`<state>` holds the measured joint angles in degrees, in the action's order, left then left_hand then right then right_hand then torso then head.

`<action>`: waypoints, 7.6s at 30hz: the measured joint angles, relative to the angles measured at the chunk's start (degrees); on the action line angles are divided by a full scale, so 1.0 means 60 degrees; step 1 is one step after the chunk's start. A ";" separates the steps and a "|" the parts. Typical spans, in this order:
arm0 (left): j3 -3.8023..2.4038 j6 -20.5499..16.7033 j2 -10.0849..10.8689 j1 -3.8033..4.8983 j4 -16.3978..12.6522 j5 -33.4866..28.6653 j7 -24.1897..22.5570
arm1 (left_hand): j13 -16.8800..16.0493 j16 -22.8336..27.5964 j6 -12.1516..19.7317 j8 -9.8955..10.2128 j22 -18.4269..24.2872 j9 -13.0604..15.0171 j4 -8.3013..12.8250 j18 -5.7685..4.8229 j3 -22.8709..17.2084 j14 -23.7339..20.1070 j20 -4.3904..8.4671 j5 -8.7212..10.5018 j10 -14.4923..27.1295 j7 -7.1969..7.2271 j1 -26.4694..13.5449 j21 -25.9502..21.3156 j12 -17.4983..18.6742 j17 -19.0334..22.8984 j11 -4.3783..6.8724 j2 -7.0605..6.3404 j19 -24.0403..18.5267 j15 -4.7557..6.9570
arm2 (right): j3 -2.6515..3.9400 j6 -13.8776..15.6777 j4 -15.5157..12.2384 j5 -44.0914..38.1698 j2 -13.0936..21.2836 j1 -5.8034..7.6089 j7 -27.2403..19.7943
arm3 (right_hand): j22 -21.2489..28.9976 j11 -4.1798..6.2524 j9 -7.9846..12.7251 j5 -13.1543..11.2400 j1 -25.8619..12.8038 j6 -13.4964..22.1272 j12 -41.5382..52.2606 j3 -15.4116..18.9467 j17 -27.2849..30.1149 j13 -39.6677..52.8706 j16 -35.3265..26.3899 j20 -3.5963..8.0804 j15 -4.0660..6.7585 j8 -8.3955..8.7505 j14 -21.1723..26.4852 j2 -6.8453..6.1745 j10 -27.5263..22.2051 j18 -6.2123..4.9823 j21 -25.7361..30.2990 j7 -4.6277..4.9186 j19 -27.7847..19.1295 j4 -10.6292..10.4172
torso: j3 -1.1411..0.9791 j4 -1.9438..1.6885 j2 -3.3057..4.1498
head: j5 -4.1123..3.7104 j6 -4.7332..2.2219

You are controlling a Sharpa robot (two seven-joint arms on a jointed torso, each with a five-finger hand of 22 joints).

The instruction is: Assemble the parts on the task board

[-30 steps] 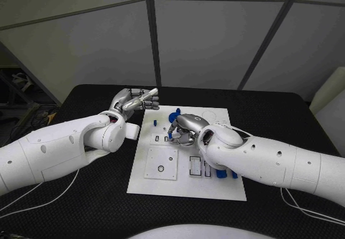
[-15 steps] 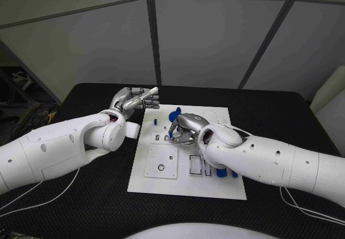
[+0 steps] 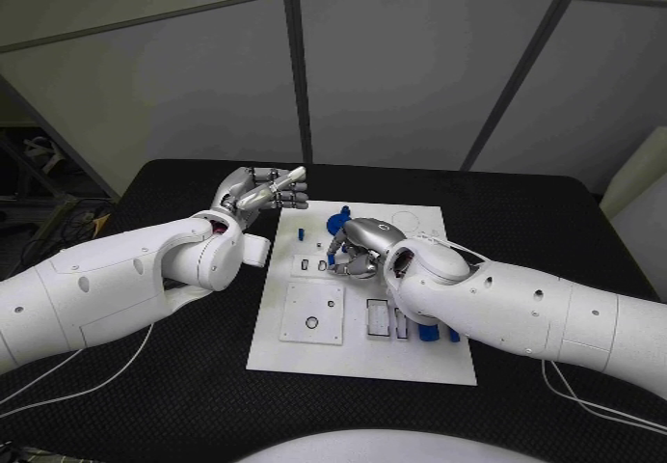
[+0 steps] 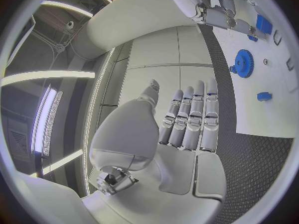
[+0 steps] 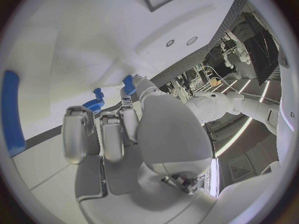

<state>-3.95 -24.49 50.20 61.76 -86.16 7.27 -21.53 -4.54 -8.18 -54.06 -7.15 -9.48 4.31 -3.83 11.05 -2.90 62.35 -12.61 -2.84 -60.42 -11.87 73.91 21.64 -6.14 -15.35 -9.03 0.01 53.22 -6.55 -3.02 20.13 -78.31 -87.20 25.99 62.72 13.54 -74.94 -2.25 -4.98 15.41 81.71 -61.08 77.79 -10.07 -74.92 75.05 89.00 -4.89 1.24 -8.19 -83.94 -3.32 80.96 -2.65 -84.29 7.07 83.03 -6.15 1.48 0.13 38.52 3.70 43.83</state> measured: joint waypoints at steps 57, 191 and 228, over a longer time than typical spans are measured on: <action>0.0000 -0.0002 -0.0003 -0.0001 0.0032 0.0000 0.0008 | 0.0000 0.0002 0.0000 0.0037 0.0009 -0.0010 0.0009 0.0000 0.0009 0.0000 0.0000 0.0000 0.0000 0.0000 0.0000 0.0000 0.0037 -0.0014 0.0000 0.0000 0.0000 0.0000 | -0.0031 0.0130 -0.0117 0.0006 0.0105 -0.0071 0.0131 | 0.0004 -0.0492 0.0204 -0.0824 -0.0528 0.1814 -0.0765 0.0697 -0.0002 -0.0266 0.0000 -0.0288 -0.0277 0.0709 0.0000 -0.0574 -0.0739 -0.0001 0.0131 0.0540 -0.0146 -0.0377 | 0.0000 -0.0004 0.0001 | -0.0061 0.0049; 0.1582 0.6532 -0.2864 0.2080 0.1994 0.8735 0.8721 | -1.0621 -1.2006 0.0120 -0.2692 -1.0907 0.3897 -0.0022 -0.1264 0.0690 0.3587 0.1518 0.0010 -0.2453 0.1179 0.0352 1.0208 -1.0851 -0.9932 0.1430 0.1615 0.4832 0.1573 | 0.1256 0.1036 -0.1322 0.4579 0.2927 0.1368 -0.0995 | 0.0656 -0.0290 0.0144 0.1667 0.0279 0.1340 -0.0959 0.1250 0.0002 -0.0621 -0.0393 -0.0155 -0.0206 0.0072 0.0001 -0.0348 -0.0836 -0.0151 0.0642 0.0366 -0.0461 -0.1094 | -0.0225 0.0145 -0.0461 | 0.0103 0.0538; 0.1603 0.3657 -0.1259 0.1718 0.0264 0.7532 0.8684 | -0.9612 -1.1972 0.0207 -0.3439 -1.0906 0.5463 0.0501 -0.1264 -0.5016 0.3616 0.1570 -0.1333 -0.2357 0.1159 -0.1815 1.0299 -0.9788 -0.9931 0.1436 -0.0379 0.4951 0.1600 | 0.1252 0.0920 -0.1038 0.4582 0.2921 0.1368 -0.0962 | 0.0654 -0.0290 0.0143 0.1703 0.0279 0.1339 -0.0959 0.1224 -0.0002 -0.0613 -0.0393 -0.0155 -0.0206 0.0072 0.0001 -0.0348 -0.0836 -0.0152 0.0639 0.0367 -0.0461 -0.1069 | -0.0383 -0.0022 -0.0511 | 0.0235 0.0589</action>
<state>5.67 -2.55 42.64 72.07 -84.58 52.46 30.57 -62.21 -80.01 -52.81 -27.78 -74.92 37.09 -0.83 3.47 -33.00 84.05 -3.19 -10.84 -74.56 -4.92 63.02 83.44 -64.87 -74.93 -0.41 -2.26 82.93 3.05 4.49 25.65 -84.54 -59.71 43.52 70.93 7.76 -71.02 -3.99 -4.12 25.63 83.39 -53.05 72.03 -2.73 -74.93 71.37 86.65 -5.81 0.00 -7.76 -83.93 -5.41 75.94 -3.56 -80.46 9.28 80.27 -12.57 -0.81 0.00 35.45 5.11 47.36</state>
